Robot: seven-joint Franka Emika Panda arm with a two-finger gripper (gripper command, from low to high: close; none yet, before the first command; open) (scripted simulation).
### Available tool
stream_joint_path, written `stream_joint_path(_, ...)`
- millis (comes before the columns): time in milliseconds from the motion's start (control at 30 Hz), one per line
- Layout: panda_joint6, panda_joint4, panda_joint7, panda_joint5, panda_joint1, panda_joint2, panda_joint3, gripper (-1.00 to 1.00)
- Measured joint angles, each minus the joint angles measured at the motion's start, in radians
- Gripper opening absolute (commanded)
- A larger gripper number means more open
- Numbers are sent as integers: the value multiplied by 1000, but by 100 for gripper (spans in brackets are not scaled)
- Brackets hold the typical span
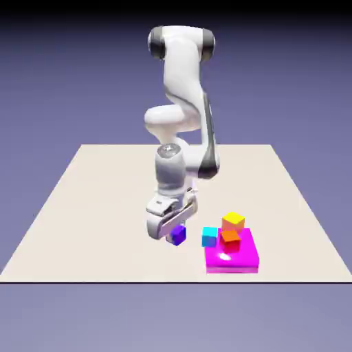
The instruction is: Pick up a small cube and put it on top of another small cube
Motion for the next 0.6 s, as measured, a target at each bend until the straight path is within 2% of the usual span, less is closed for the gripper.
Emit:
stream_joint_path(300,-175,78,375,-178,111,-124,147,-100)
stream_joint_path(467,-18,65,345,-137,86,21,164,-100)
stream_joint_path(500,4,63,341,-131,85,41,166,100)
stream_joint_path(600,-35,67,349,-142,87,5,162,100)
